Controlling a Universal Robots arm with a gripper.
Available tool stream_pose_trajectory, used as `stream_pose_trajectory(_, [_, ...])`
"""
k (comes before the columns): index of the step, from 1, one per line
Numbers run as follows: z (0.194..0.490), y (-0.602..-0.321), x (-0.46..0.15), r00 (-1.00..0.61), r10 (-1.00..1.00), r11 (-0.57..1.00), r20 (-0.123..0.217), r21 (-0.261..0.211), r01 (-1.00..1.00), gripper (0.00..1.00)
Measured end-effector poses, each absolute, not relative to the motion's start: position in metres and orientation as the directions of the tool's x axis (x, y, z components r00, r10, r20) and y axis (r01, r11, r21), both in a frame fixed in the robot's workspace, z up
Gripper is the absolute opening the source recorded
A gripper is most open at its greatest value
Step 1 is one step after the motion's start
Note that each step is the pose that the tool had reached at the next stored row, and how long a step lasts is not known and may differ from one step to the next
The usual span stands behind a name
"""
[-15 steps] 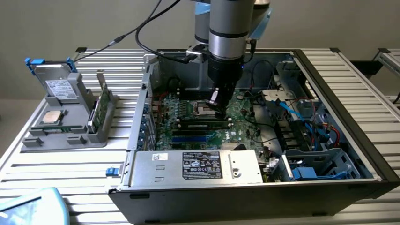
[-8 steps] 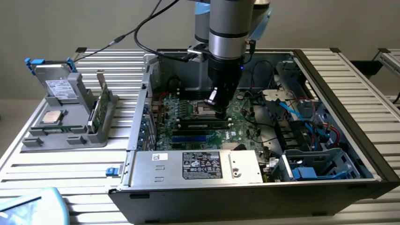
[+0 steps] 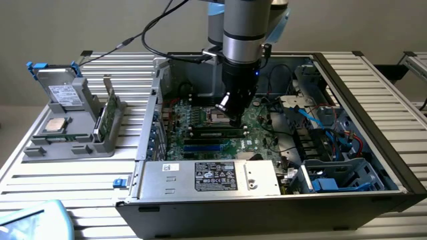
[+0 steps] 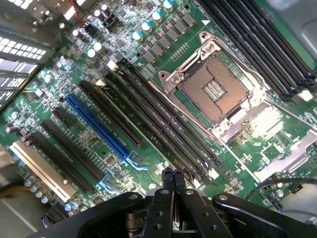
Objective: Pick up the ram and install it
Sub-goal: 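Press down the ram until it locks into place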
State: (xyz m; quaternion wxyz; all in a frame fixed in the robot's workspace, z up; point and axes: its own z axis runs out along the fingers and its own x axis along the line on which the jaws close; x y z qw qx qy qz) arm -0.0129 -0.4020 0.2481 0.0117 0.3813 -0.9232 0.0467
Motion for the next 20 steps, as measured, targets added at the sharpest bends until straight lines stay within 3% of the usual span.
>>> stream_pose_trajectory(20, [0.2457,-0.4020,-0.0129,-0.888,-0.457,0.884,0.051,-0.082,-0.460,0.10])
